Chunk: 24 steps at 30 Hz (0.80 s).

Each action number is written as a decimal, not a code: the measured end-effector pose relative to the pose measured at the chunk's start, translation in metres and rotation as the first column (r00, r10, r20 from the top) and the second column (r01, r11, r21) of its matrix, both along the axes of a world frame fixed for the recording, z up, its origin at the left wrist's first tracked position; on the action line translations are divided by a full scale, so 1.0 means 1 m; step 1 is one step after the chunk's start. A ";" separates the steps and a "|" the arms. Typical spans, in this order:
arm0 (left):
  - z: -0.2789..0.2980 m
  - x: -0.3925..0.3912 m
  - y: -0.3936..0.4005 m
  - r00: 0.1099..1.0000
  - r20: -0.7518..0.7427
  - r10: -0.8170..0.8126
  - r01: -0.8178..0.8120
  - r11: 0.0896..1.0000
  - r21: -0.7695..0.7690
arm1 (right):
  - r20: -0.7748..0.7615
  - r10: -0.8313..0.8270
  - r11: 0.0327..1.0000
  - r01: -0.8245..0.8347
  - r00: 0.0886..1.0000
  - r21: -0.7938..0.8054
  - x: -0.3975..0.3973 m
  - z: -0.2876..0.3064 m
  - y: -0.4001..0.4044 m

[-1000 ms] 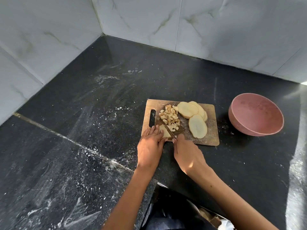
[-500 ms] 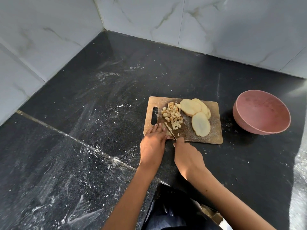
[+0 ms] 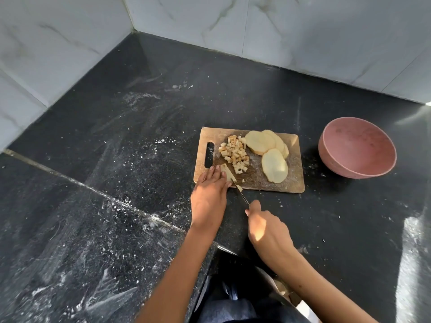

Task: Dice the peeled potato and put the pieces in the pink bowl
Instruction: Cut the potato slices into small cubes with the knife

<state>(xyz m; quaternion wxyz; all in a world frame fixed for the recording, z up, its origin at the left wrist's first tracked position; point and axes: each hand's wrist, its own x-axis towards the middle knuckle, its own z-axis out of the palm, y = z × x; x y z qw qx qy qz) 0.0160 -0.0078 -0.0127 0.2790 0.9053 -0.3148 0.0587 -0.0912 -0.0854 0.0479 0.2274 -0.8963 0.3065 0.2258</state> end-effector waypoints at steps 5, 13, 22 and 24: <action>0.000 0.000 0.003 0.998 -0.061 -0.013 0.013 1.000 -0.006 | 0.087 -0.097 0.989 0.086 0.991 0.120 -0.007 -0.008 -0.015; -0.001 0.000 0.007 0.998 -0.051 -0.019 0.018 1.000 -0.025 | 0.156 -0.103 0.988 0.082 0.982 0.132 0.006 0.000 -0.028; 0.000 0.001 0.009 0.995 -0.097 0.000 -0.007 0.997 -0.078 | 0.054 -0.076 0.997 0.076 0.996 -0.009 0.027 -0.003 -0.023; -0.001 0.001 0.009 0.995 -0.097 -0.001 -0.006 0.998 -0.068 | 0.062 -0.087 0.996 0.089 0.994 -0.026 0.023 -0.001 -0.024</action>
